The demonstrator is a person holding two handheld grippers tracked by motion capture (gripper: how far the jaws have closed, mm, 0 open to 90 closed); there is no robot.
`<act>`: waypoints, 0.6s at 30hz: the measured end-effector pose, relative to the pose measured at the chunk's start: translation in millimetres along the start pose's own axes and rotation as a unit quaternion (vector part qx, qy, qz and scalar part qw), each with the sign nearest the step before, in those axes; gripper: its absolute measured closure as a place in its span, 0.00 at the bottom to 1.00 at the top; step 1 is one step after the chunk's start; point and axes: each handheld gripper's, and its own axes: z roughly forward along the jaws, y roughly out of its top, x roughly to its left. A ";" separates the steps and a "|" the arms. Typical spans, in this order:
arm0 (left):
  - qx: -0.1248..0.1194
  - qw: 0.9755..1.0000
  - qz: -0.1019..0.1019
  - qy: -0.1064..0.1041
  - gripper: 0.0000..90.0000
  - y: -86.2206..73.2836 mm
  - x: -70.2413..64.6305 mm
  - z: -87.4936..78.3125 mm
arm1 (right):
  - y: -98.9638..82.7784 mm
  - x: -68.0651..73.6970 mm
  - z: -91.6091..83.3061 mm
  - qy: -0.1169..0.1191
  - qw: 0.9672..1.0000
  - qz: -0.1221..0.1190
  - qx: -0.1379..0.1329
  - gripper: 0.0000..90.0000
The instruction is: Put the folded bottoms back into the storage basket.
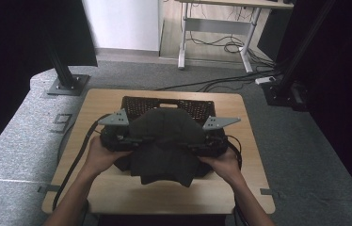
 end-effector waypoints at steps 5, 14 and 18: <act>-0.002 1.000 0.005 0.017 0.68 16.5 13.3 1.5 | 16.7 -12.2 2.7 -0.017 1.000 -0.006 -0.008 0.64; 0.002 0.999 0.014 0.038 0.68 34.6 42.0 12.0 | 34.0 -36.5 12.8 -0.049 0.999 -0.011 -0.018 0.64; 0.002 0.999 0.019 0.049 0.68 39.4 55.5 17.8 | 40.2 -47.1 18.9 -0.065 0.998 -0.017 -0.020 0.64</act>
